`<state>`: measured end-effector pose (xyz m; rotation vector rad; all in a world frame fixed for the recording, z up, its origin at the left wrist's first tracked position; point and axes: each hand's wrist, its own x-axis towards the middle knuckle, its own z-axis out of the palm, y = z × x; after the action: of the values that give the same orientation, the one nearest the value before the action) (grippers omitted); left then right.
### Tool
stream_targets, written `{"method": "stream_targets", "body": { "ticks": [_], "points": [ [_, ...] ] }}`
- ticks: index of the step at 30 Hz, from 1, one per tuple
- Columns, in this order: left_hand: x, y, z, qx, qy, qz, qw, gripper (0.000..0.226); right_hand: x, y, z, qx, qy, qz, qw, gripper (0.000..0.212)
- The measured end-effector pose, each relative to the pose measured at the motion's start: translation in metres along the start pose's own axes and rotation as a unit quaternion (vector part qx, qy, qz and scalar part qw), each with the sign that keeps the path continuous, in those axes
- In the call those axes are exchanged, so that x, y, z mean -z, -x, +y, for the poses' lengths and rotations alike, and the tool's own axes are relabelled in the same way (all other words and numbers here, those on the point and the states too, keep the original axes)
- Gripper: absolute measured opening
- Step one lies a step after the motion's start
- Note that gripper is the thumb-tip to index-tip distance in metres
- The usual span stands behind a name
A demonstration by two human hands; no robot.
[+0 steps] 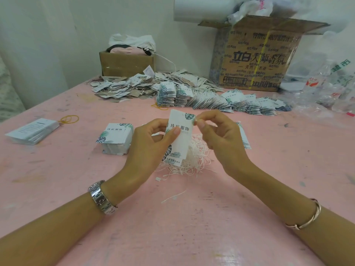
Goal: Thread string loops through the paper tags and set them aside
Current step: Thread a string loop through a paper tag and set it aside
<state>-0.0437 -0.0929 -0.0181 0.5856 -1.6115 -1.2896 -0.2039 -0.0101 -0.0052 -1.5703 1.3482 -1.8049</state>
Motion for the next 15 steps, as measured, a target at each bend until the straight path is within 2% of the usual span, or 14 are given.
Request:
{"method": "stream_targets", "body": {
  "ticks": [2, 4, 9, 15],
  "points": [
    [-0.0014, 0.0014, 0.0007, -0.002, 0.011, -0.015, 1.0, 0.012, 0.0034, -0.0041, 0.0008, -0.029, -0.02, 0.04, 0.999, 0.007],
    [-0.0029, 0.0027, 0.0014, -0.008, 0.012, -0.029, 0.999, 0.013, 0.0062, -0.0072, 0.0023, -0.063, -0.026, 0.045, 0.997, 0.011],
    [-0.0047, 0.0055, 0.0016, -0.008, 0.009, -0.059, 0.998, 0.015, 0.0084, -0.008, 0.0019, -0.077, -0.065, -0.033, 0.994, 0.015],
    [-0.0058, 0.0074, 0.0025, -0.007, 0.01, -0.084, 0.996, 0.023, 0.011, -0.0082, -0.0007, -0.064, -0.058, -0.065, 0.994, 0.02]
  ]
}}
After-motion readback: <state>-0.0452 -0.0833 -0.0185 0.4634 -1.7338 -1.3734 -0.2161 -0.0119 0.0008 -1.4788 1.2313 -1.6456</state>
